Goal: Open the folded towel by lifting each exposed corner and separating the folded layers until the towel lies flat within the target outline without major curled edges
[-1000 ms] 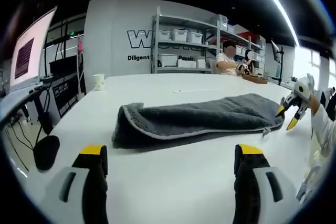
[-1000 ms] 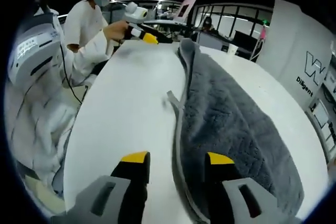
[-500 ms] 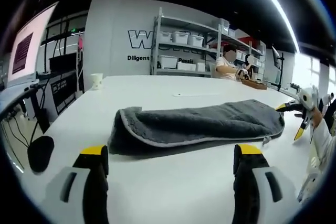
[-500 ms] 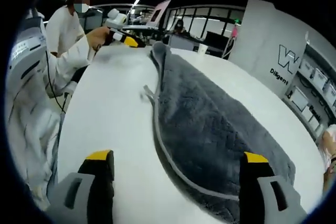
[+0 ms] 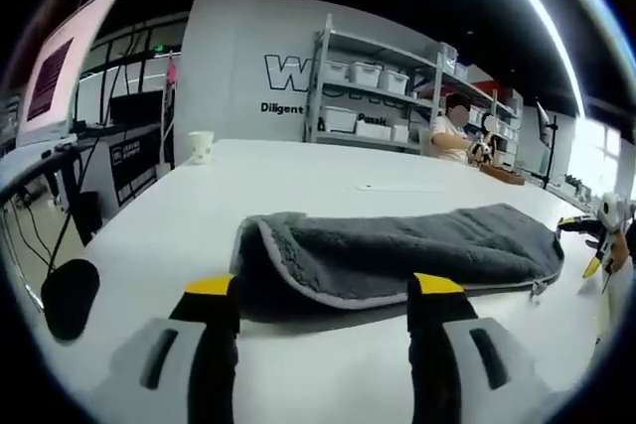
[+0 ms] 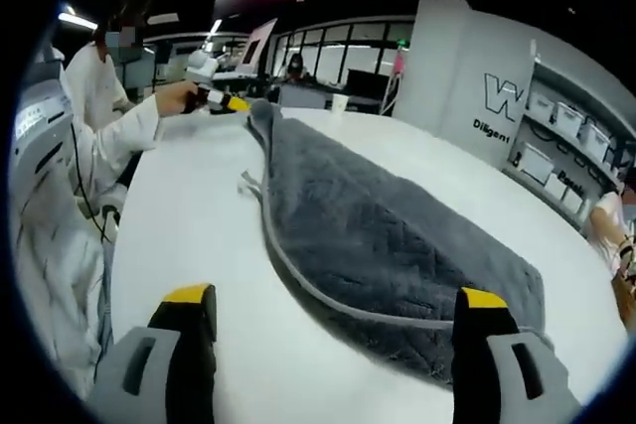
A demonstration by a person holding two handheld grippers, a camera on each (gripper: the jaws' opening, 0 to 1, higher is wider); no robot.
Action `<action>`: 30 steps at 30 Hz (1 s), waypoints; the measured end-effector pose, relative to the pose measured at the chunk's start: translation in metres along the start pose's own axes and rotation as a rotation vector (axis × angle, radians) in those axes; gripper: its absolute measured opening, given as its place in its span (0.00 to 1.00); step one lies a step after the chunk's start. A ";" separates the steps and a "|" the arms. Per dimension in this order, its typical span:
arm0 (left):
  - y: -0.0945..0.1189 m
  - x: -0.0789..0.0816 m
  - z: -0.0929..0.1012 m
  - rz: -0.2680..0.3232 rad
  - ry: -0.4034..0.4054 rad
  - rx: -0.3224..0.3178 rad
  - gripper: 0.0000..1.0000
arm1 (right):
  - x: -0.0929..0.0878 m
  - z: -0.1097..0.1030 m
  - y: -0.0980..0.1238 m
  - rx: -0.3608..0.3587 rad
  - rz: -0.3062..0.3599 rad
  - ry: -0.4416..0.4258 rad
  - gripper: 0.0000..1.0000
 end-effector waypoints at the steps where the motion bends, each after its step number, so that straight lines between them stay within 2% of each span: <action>1: -0.001 0.000 -0.001 0.003 0.005 0.001 0.56 | -0.002 0.000 0.001 -0.001 -0.002 -0.004 0.99; 5: -0.009 -0.001 -0.006 0.000 0.019 0.007 0.44 | -0.007 0.001 0.005 -0.013 -0.006 -0.016 0.98; 8: -0.014 -0.003 -0.012 0.005 0.024 0.036 0.33 | -0.008 0.003 0.007 -0.021 -0.002 -0.028 0.97; 9: -0.017 -0.002 -0.017 0.019 0.034 0.063 0.28 | -0.009 0.004 0.008 -0.024 0.001 -0.033 0.96; 11: -0.019 -0.002 -0.019 0.020 0.024 0.063 0.09 | -0.010 0.006 0.010 -0.035 0.003 -0.046 0.96; 12: -0.020 -0.002 -0.019 0.028 0.029 0.057 0.03 | -0.010 0.008 0.011 -0.040 0.003 -0.049 0.95; 14: -0.022 -0.001 -0.019 0.039 0.051 0.049 0.02 | -0.011 0.010 0.015 -0.057 0.008 -0.059 0.95; 21: -0.024 -0.005 -0.014 0.021 0.053 0.019 0.01 | -0.016 0.018 0.029 -0.110 0.023 -0.094 0.92; 25: -0.021 -0.004 -0.009 0.010 0.089 -0.010 0.01 | -0.020 0.022 0.033 -0.129 0.024 -0.115 0.89; 28: -0.015 -0.004 -0.002 -0.012 0.111 -0.056 0.01 | -0.021 0.022 0.034 -0.134 0.023 -0.119 0.90; 30: -0.010 -0.006 0.002 -0.045 0.085 -0.082 0.01 | -0.021 0.021 0.035 -0.133 0.023 -0.119 0.90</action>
Point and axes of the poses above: the point that each gripper's makers call its tool centre point, and the gripper's own axes: y roughly backward along the fingers, z roughly to its right, x roughly out of its top, the point moved 4 cm from there along y, roughly backward along the fingers, and after that the axes turned 10 degrees about y, right-handed, at the moved point
